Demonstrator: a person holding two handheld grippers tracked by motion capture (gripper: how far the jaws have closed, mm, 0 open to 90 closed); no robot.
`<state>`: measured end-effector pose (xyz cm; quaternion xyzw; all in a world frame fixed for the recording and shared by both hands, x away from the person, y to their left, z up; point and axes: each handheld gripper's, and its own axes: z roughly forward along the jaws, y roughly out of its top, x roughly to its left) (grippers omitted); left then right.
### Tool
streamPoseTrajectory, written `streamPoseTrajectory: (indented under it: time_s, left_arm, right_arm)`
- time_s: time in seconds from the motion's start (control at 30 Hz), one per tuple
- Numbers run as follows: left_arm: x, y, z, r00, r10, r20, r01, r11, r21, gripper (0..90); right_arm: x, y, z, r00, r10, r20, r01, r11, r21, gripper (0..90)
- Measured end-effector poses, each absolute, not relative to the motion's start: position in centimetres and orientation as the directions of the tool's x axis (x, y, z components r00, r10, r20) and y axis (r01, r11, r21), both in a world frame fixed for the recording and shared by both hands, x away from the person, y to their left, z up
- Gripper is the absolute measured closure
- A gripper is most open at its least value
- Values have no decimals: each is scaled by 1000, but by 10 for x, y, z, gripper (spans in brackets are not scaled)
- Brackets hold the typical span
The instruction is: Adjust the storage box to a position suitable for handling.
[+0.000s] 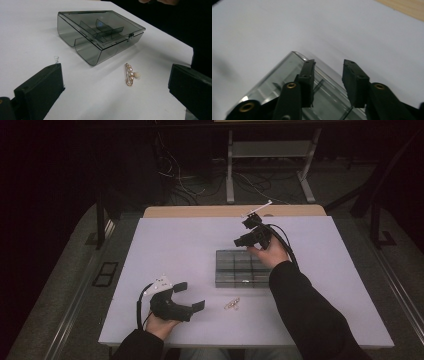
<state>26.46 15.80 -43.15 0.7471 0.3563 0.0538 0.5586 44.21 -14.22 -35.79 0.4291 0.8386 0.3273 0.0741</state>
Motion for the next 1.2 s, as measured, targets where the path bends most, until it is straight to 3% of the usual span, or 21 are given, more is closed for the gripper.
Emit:
streamPoseTrajectory:
  time_s: [0.17,0.27,0.4,1.2]
  left_arm:
    - [264,158,-432,739,593,-320,475,-122,871,0]
    - [264,158,-432,740,593,-317,473,-126,872,0]
    - [264,158,-432,739,595,-316,473,-124,872,0]
    - [265,157,-433,741,596,-309,473,-137,870,0]
  right_arm:
    - [423,-146,-345,-634,752,178,641,382,666,357]
    - [413,-149,-341,-654,740,161,607,385,695,144]
    - [397,-157,-335,-658,735,163,572,347,743,5]
    - [326,-205,-352,-715,673,192,547,367,752,6]
